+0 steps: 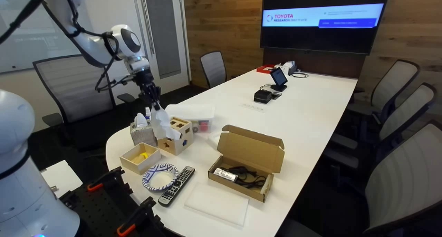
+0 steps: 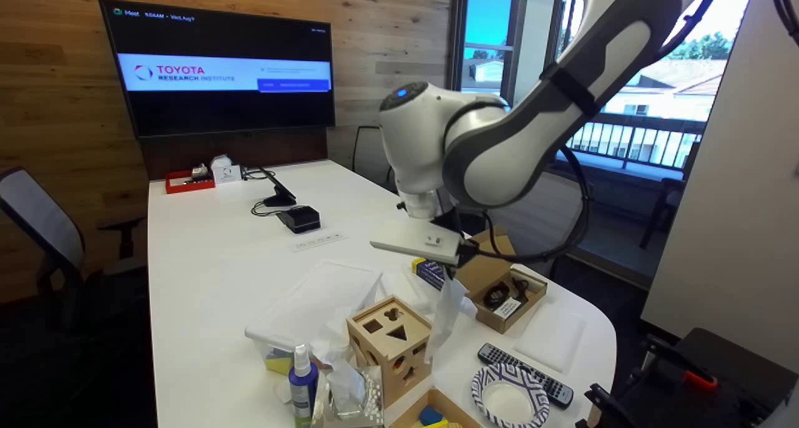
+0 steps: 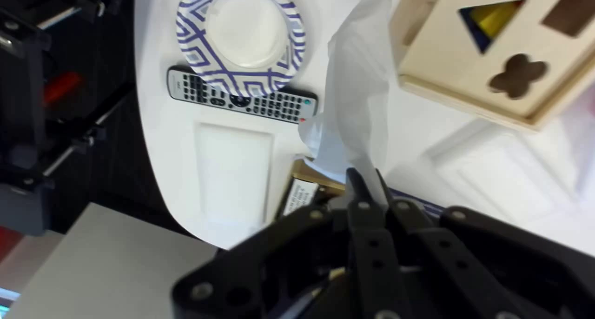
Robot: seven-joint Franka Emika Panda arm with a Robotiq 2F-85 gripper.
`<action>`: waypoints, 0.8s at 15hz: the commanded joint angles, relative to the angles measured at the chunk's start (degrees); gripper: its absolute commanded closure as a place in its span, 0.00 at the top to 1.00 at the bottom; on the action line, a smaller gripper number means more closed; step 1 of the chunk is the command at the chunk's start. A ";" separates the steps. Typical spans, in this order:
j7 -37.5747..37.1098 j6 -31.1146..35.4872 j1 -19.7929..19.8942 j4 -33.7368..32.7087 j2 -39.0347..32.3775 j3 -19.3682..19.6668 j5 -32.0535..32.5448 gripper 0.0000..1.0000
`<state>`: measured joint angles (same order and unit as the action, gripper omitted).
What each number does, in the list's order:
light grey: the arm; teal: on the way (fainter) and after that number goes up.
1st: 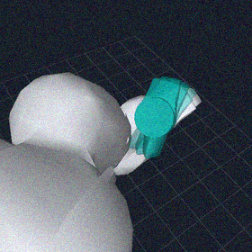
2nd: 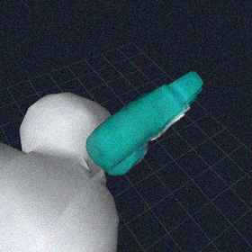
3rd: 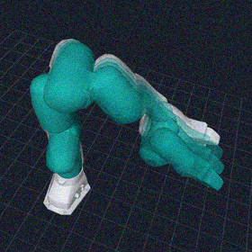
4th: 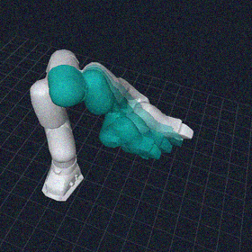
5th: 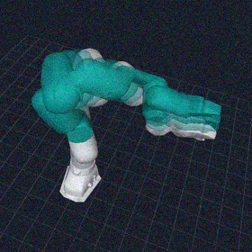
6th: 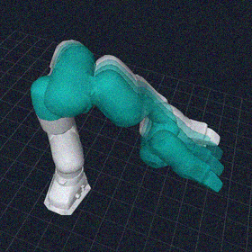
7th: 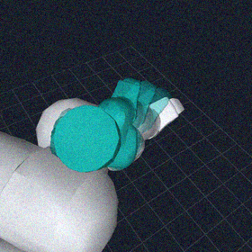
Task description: Wipe the bowl with the tissue
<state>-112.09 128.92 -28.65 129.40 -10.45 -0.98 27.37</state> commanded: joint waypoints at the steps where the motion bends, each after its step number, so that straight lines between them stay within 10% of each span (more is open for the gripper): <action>1: 5.23 -2.94 2.11 -9.58 -1.84 -6.49 4.63 0.00; 8: 12.46 14.39 3.04 -21.10 -14.52 -8.17 18.52 0.00; 12: 24.68 23.24 4.47 -22.80 -19.80 -9.43 12.83 0.00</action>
<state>-95.66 149.24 -25.45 108.94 -27.10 -8.75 44.07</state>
